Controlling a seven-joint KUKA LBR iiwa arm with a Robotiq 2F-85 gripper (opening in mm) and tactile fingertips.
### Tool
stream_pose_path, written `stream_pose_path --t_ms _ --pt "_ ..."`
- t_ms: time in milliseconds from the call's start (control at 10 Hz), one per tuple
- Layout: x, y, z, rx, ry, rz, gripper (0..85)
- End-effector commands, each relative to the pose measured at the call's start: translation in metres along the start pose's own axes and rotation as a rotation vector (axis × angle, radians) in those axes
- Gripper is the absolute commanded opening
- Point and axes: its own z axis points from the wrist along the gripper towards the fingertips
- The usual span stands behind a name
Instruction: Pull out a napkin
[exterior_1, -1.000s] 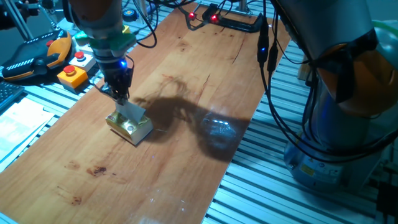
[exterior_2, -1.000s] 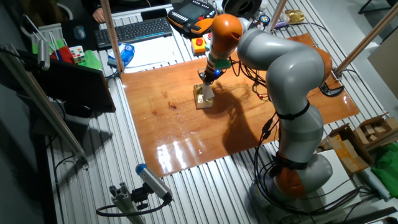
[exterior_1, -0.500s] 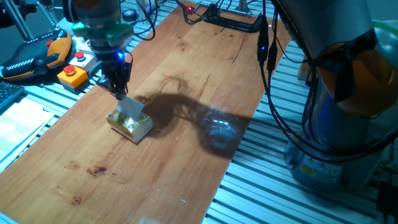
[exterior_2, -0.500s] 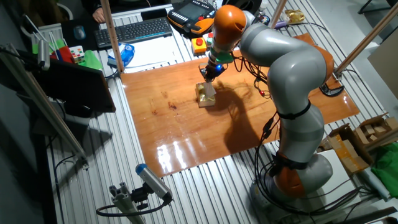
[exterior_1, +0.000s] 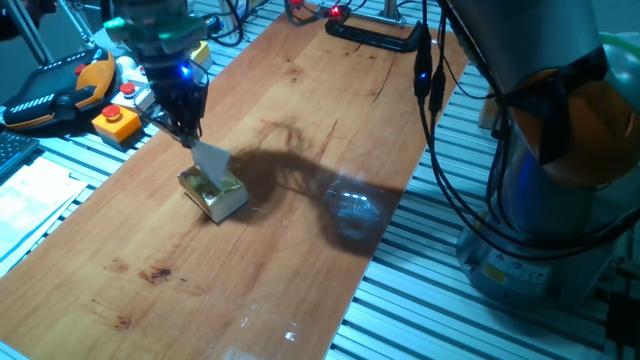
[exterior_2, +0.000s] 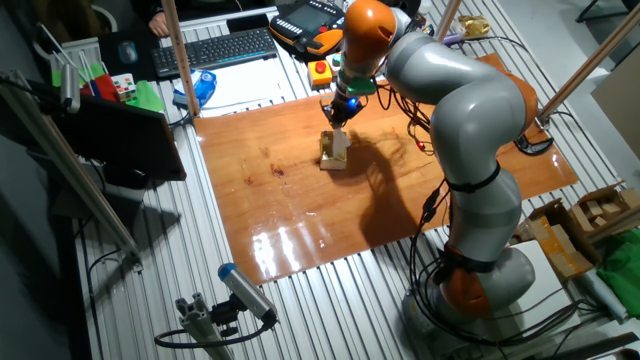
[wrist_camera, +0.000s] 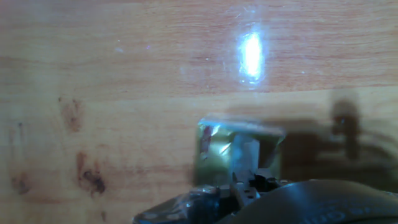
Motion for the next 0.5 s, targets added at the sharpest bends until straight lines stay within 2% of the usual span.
stream_pose_path --t_ms 0,400 --pt "0.001 0.0 -0.005 0.003 0.002 0.0 0.7" --pt "0.005 -0.003 -0.034 0.026 0.03 -0.003 0.7"
